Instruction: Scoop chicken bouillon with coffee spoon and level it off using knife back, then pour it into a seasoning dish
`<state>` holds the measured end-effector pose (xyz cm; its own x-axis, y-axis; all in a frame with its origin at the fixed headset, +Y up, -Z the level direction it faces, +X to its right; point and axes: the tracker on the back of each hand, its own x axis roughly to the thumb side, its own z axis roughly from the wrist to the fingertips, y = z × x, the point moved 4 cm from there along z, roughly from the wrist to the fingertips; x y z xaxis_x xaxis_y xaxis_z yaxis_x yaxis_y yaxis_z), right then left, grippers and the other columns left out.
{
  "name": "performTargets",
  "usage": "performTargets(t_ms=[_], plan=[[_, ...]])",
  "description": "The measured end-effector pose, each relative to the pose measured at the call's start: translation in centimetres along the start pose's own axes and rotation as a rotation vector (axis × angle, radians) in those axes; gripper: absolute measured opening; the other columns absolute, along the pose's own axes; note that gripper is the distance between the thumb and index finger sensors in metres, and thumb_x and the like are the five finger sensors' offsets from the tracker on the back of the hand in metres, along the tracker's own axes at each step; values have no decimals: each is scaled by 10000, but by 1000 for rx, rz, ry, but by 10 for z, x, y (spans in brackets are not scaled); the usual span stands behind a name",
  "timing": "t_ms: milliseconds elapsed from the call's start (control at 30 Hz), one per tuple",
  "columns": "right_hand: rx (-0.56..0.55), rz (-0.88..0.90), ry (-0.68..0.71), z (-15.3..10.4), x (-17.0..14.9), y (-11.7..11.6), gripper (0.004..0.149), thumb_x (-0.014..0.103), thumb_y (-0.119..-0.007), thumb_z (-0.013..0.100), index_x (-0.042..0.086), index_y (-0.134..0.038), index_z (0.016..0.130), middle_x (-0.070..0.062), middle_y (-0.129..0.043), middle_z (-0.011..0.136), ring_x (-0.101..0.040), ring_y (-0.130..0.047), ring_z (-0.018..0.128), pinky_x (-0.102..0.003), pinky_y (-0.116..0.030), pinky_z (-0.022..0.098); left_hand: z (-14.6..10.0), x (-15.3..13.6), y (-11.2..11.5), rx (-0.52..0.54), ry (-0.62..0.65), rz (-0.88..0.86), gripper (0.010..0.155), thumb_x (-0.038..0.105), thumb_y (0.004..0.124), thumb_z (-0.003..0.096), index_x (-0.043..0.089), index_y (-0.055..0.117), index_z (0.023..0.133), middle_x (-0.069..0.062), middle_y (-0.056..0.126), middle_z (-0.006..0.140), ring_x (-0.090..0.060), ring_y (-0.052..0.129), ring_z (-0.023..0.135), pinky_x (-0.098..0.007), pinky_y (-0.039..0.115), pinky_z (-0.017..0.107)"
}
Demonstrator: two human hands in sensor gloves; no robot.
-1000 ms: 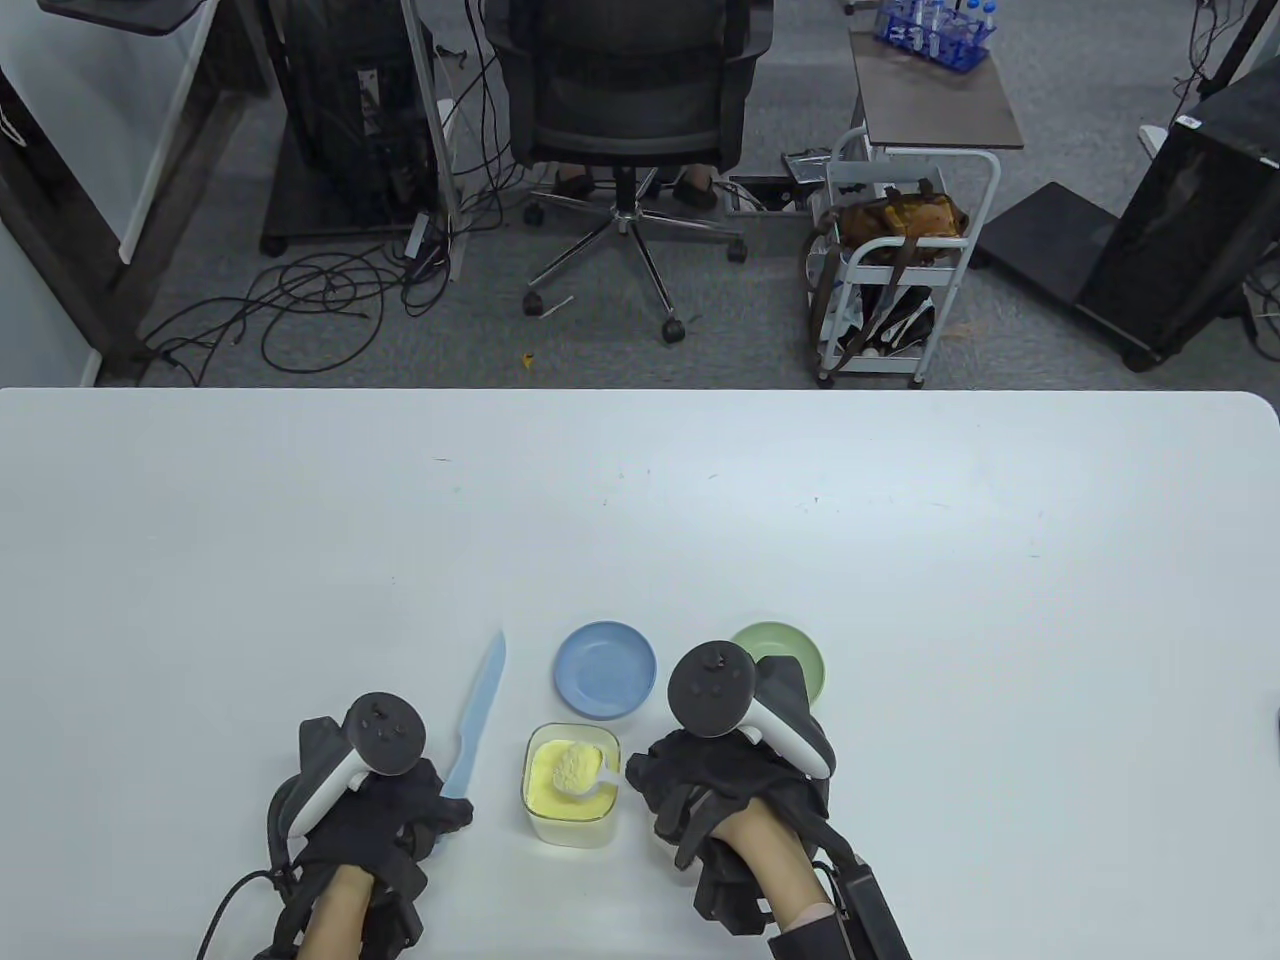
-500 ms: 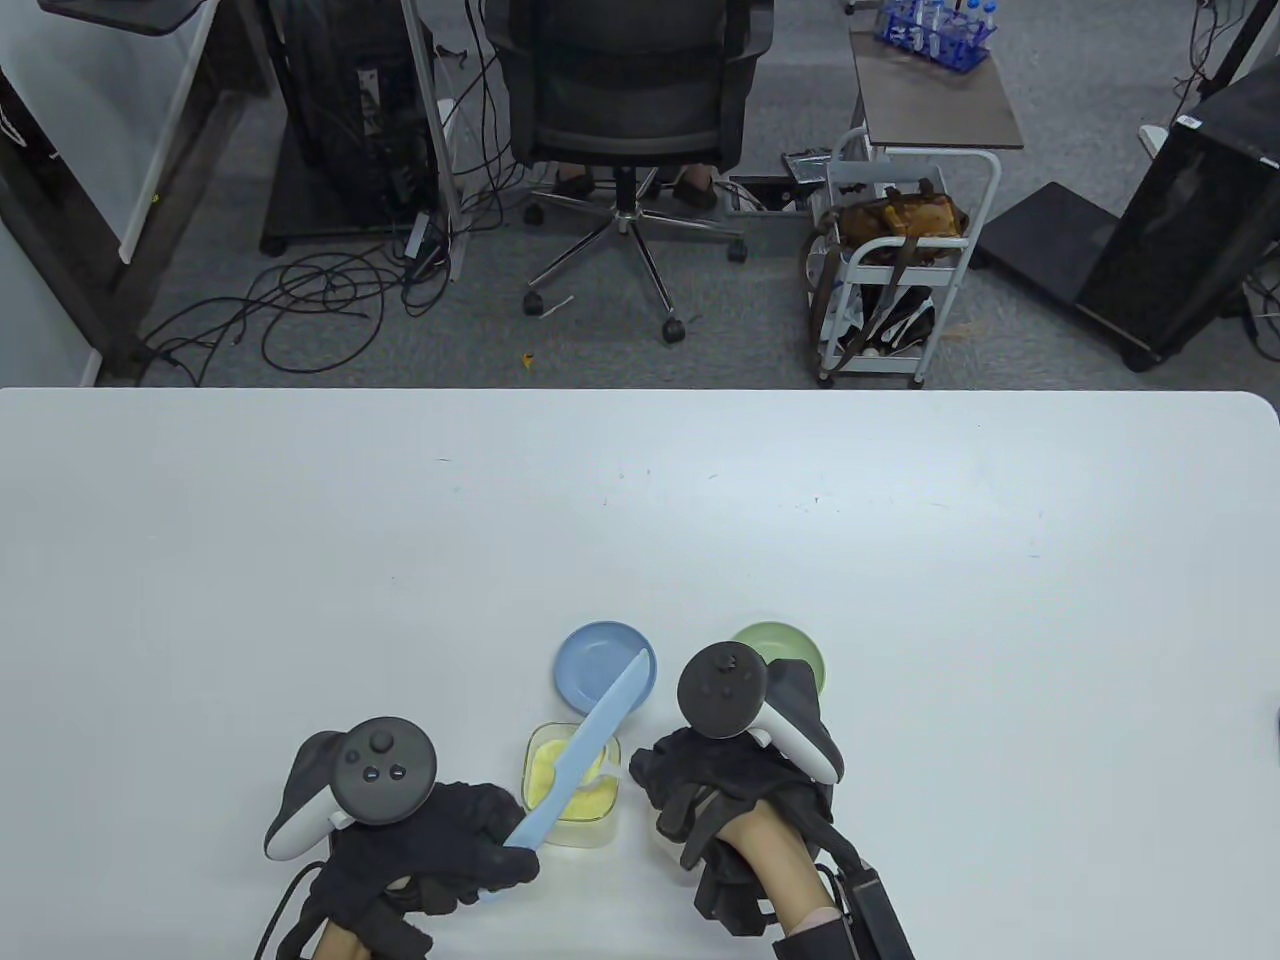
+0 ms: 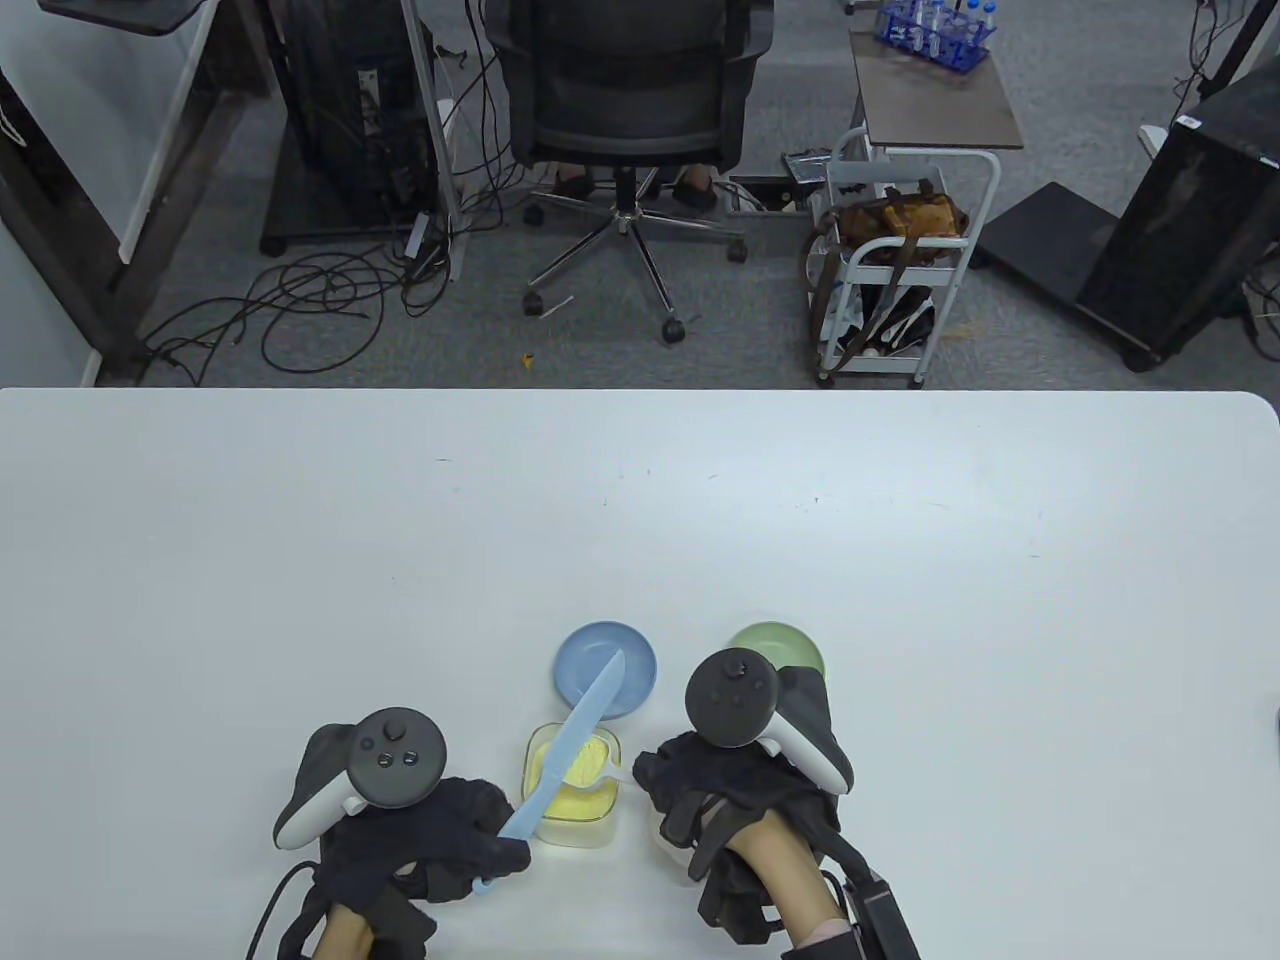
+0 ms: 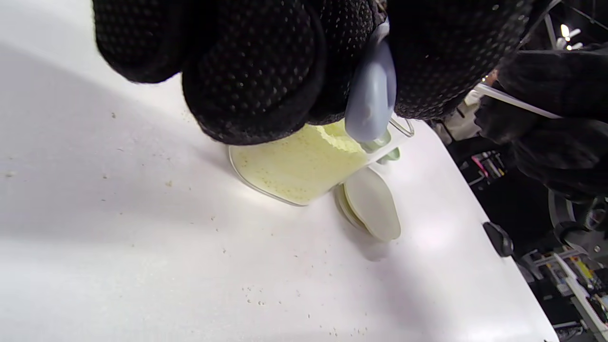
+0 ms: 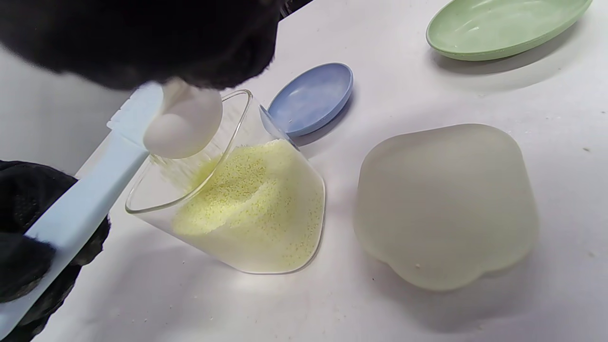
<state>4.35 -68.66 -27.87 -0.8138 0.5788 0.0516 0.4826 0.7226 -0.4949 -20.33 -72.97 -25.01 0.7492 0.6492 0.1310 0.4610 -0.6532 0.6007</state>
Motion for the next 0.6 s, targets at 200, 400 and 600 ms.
performTargets(t_ms=[200,400,600], plan=[[3,-8,11,-3,2,0,395,374,-677,437,20,-820,537,17,-951,98,-17,-838,-171,-279,-772,-84,-7,-8,-10,37,1,-40,524,418,952,422,22,852,750,-133,997,472,-215,1018,282,-435,800,377],[3,-18,33,-2,2,-2,395,381,-672,441,29,-810,556,11,-948,121,-24,-843,-148,-286,-771,-61,-12,-46,-25,139,-173,-85,520,416,921,448,32,820,784,-131,984,519,-216,1016,330,-437,791,405],[3,-11,58,-3,-1,-6,395,386,-668,446,35,-800,573,10,-949,145,-26,-852,-125,-289,-775,-44,1,-84,-14,104,-416,-39,513,403,892,462,33,797,804,-128,981,550,-214,1021,352,-429,792,409]])
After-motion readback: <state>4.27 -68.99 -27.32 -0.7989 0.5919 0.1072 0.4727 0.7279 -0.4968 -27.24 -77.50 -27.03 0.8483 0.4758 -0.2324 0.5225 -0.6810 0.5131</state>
